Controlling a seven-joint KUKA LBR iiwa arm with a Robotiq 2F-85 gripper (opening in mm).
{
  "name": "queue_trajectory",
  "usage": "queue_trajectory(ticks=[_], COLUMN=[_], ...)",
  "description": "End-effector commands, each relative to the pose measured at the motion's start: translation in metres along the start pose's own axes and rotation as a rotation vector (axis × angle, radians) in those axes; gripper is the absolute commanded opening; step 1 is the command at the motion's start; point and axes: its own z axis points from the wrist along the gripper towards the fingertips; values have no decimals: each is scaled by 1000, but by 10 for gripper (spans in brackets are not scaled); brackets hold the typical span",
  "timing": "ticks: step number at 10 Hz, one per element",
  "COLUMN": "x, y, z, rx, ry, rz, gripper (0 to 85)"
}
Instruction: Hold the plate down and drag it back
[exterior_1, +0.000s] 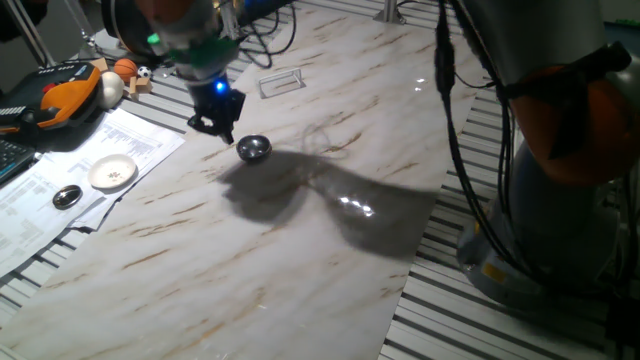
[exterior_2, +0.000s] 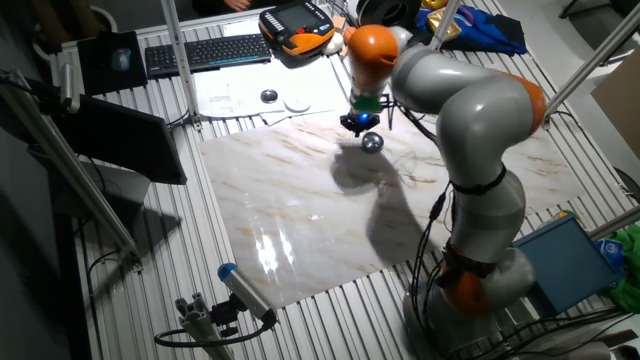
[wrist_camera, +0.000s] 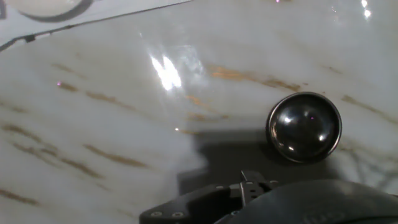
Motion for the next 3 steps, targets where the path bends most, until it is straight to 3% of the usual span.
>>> queue_trajectory(ticks=[1, 2, 3], x=[11, 20, 22], y=[0, 0, -1], z=[-26, -30, -30], rx=[5, 18, 13], ry=[-12, -31, -25], rz=[-19, -31, -39], gripper=[0, 0, 0])
